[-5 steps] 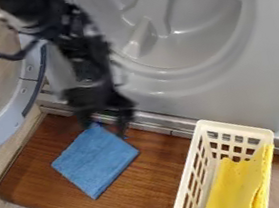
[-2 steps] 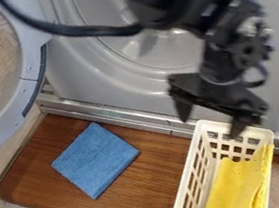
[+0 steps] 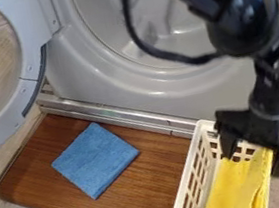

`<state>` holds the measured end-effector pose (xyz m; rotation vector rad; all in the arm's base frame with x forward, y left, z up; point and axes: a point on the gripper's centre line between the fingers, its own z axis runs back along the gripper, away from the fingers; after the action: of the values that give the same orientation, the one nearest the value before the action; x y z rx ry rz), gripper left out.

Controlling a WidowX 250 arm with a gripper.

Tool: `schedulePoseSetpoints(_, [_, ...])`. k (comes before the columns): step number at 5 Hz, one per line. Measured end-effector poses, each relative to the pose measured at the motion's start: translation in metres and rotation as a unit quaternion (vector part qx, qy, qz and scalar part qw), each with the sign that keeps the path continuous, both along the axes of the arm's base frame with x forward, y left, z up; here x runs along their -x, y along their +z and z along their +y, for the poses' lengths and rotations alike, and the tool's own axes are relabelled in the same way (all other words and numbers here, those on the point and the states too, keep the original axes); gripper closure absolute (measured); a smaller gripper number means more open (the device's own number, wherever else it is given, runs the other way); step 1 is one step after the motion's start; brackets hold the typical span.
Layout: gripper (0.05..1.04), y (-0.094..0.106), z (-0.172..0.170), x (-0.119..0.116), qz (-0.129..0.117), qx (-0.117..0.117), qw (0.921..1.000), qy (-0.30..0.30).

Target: Take the yellow cloth and put it between the blue cloth and white basket

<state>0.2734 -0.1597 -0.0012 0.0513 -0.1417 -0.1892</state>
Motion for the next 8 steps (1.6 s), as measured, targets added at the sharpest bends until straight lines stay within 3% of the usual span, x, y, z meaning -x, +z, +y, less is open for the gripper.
schedulePoseSetpoints(1, [0.085,-0.016,0.009,-0.005,0.021,-0.027,0.9994,0.009])
schedulePoseSetpoints(2, [0.085,-0.019,0.013,-0.006,0.024,-0.023,0.9994,0.011])
schedulePoseSetpoints(4, [0.190,-0.021,0.013,-0.004,0.024,-0.020,0.9995,0.010])
schedulePoseSetpoints(5, [0.100,-0.024,0.013,-0.002,0.026,-0.011,0.9994,0.018])
schedulePoseSetpoints(8, [0.089,-0.045,0.034,-0.004,0.051,0.001,0.9972,0.055])
